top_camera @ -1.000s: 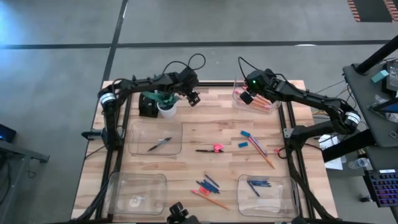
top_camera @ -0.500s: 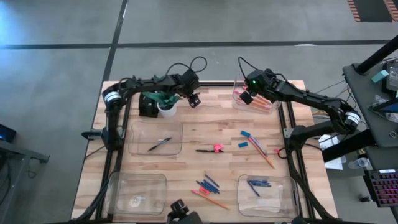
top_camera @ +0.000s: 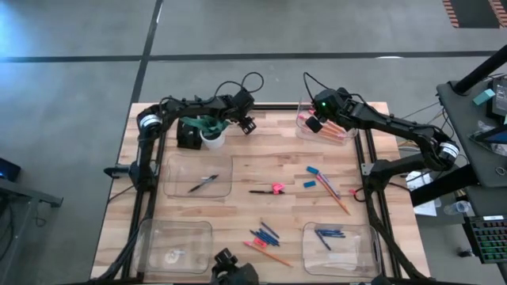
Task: Sort crayons/erasers/pens/pencils in bins
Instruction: Put the blue crayon into the bottom right transparent bin
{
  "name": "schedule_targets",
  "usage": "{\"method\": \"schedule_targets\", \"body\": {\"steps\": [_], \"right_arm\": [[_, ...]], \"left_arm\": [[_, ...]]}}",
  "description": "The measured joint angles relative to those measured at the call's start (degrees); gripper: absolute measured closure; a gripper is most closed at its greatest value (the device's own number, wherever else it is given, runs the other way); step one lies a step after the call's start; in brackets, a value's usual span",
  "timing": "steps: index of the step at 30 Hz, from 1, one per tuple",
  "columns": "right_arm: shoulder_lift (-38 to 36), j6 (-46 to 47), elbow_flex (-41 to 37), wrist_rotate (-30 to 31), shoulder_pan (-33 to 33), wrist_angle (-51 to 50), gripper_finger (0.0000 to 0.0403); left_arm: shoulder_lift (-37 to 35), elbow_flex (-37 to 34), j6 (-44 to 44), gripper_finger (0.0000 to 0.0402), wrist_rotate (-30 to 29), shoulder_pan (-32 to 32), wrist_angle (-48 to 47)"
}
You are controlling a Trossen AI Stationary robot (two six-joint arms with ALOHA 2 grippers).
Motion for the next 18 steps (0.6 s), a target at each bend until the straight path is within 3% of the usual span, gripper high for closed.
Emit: {"method": "schedule_targets", "body": {"steps": [13,18], "right_arm": [[0.00,-0.02,0.00,-0.01,0.00,0.01,0.0289],[0.00,0.00,0.00,-0.01,0.00,0.00,0.0289]], "left_arm": [[1.86,-0.02,-0.13,0.0187,1.24,0.72,0.15],[1.88,-0.02,-0.14,0.0187,7.62,1.41,-3.22]]}}
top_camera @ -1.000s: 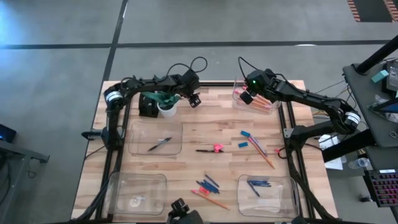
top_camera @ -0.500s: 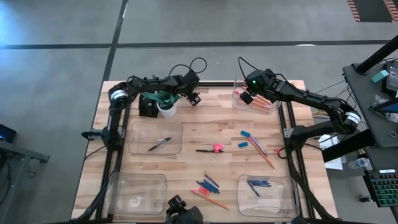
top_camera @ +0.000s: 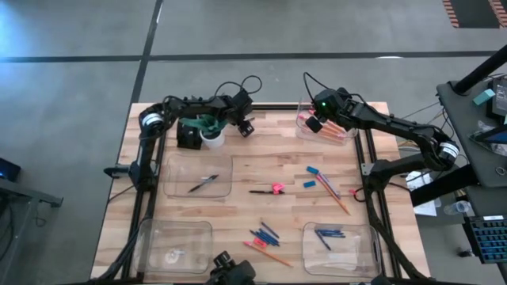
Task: Sort crayons/erasers/pens/pencils in bins
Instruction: Put the blue crayon into the bottom right transparent bin
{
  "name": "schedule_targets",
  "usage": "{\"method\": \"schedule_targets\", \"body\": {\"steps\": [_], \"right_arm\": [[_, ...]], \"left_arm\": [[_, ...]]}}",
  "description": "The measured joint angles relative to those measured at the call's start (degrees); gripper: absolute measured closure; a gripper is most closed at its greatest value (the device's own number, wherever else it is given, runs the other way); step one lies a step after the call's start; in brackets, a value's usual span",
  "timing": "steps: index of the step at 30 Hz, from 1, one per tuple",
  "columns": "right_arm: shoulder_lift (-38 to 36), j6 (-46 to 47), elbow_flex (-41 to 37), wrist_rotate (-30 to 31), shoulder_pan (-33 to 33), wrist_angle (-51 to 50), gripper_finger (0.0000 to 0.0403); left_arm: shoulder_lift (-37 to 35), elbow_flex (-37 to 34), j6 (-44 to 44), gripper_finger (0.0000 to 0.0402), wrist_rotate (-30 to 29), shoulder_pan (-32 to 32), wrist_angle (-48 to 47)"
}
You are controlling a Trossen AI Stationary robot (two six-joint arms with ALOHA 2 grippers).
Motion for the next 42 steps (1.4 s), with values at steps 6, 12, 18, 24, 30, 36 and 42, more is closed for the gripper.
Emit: {"method": "schedule_targets", "body": {"steps": [6,12,18,24,30,36,42], "right_arm": [[0.00,0.05,0.00,-0.02,0.00,-0.02,0.0289],[0.00,0.02,0.00,-0.07,0.00,0.00,0.0289],[0.00,0.00,0.00,-0.11,0.00,-0.02,0.0289],[0.00,0.07,0.00,-0.11,0.00,0.00,0.0289],[0.00,-0.02,0.00,-0.11,0.00,-0.02,0.0289],[-0.07,-0.93,0.00,-0.11,0.02,0.01,0.0289],[-2.40,-0.98,-0.04,-0.59,0.15,3.39,0.0289]], "left_arm": [[0.18,-0.59,0.12,0.0192,0.92,0.09,-1.93],[0.21,-0.29,0.60,0.0250,2.92,-0.01,-2.19],[0.26,-0.25,2.28,0.0324,3.42,-0.13,-2.45],[0.29,-0.27,4.88,0.0381,3.49,-0.39,-2.53],[0.27,-0.22,5.53,0.0394,3.47,-0.43,-1.97],[-0.99,-0.46,8.17,0.0394,5.07,-1.87,-1.60],[-3.95,0.44,9.52,0.0394,5.77,-4.30,-1.06]]}}
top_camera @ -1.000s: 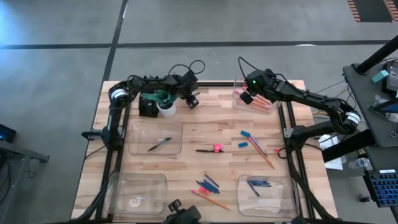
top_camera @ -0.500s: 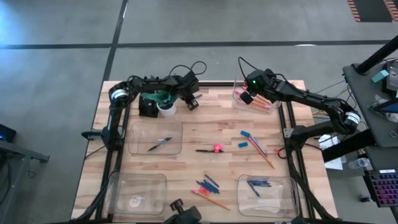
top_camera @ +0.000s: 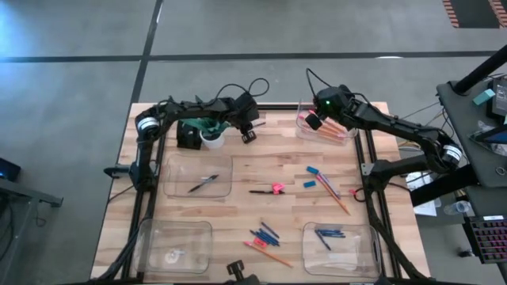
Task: Sort crayons/erasers/pens/pencils in bins
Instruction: Put the blue crayon into the bottom right transparent bin
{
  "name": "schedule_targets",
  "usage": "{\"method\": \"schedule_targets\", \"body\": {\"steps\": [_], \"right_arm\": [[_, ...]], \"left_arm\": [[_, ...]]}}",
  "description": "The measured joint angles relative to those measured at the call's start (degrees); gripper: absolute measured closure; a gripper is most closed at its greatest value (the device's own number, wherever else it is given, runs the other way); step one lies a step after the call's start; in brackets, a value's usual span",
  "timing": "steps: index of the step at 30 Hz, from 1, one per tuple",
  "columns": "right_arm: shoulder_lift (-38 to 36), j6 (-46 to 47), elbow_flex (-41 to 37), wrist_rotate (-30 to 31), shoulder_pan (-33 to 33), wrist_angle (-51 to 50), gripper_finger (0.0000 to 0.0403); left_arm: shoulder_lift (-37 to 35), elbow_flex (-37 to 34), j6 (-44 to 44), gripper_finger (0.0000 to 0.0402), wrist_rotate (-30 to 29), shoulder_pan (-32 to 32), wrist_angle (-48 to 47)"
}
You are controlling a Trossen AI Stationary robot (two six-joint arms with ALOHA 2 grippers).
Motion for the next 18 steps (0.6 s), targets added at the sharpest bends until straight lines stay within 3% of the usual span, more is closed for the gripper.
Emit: {"method": "schedule_targets", "body": {"steps": [4,11,14,18], "right_arm": [[-3.37,-0.07,0.00,-9.29,-0.02,3.18,0.0289],[-9.73,-1.46,-0.15,-41.04,0.88,9.18,0.0289],[-12.11,-1.50,-1.92,-47.73,2.62,9.99,0.0289],[-15.28,-2.22,-8.73,-50.34,6.60,15.28,0.0289]], "left_arm": [[-1.96,1.23,0.06,0.0394,-0.29,-1.68,0.03],[-7.90,4.10,-0.35,0.0395,-0.70,-4.01,1.58],[-12.24,4.16,-2.06,0.0395,-0.90,-5.35,1.91],[-18.17,1.29,-3.07,0.0395,-0.94,-9.25,4.85]]}}
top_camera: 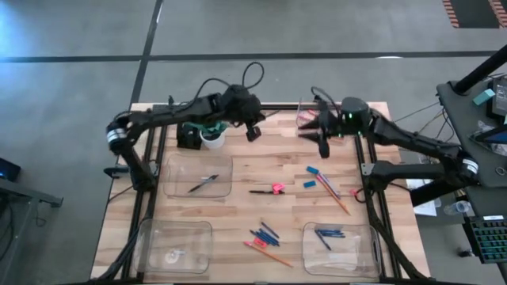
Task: Sort crayons/erasers/pens/pencils in bins
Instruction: Put the blue crayon into the bottom right transparent bin
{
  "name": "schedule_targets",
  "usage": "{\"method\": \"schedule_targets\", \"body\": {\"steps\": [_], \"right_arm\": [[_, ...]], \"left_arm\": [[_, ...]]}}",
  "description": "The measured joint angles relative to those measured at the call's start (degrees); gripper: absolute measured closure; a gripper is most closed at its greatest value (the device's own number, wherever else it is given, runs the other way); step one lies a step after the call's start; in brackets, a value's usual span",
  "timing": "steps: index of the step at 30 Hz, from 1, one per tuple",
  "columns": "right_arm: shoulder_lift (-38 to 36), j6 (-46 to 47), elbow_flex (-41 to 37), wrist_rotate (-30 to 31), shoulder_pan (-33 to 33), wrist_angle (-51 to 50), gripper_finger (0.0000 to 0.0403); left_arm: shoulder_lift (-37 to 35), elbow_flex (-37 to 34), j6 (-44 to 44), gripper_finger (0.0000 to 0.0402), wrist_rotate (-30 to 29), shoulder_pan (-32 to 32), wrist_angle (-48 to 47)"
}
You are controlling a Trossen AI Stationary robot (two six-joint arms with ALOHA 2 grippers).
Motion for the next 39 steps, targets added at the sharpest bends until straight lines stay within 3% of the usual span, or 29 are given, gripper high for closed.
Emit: {"method": "schedule_targets", "body": {"steps": [3,8,12,16,25,39], "right_arm": [[-2.37,0.39,-7.09,-0.07,2.89,10.45,0.0289],[-2.95,4.63,-19.31,-0.15,6.64,39.15,0.0289],[-1.07,7.93,-25.07,0.01,7.92,53.24,0.0289],[0.86,11.78,-26.03,-0.01,8.21,55.30,0.0289],[6.54,10.86,-21.04,-0.05,12.30,55.22,0.0283],[10.85,9.14,-15.44,-0.38,13.29,54.77,0.0268]], "left_arm": [[-3.65,-3.27,-0.04,0.0395,-0.03,-4.22,5.79],[-6.44,-8.68,0.24,0.0395,-0.64,-12.34,18.23],[-6.13,-10.12,4.21,0.0395,-9.33,-17.86,22.40],[-5.85,-11.35,4.77,0.0395,-17.78,-21.49,26.48],[-5.57,-17.91,4.07,0.0395,-17.87,-24.07,42.10],[-5.55,-20.37,2.56,0.0395,-18.45,-25.13,44.41]]}}
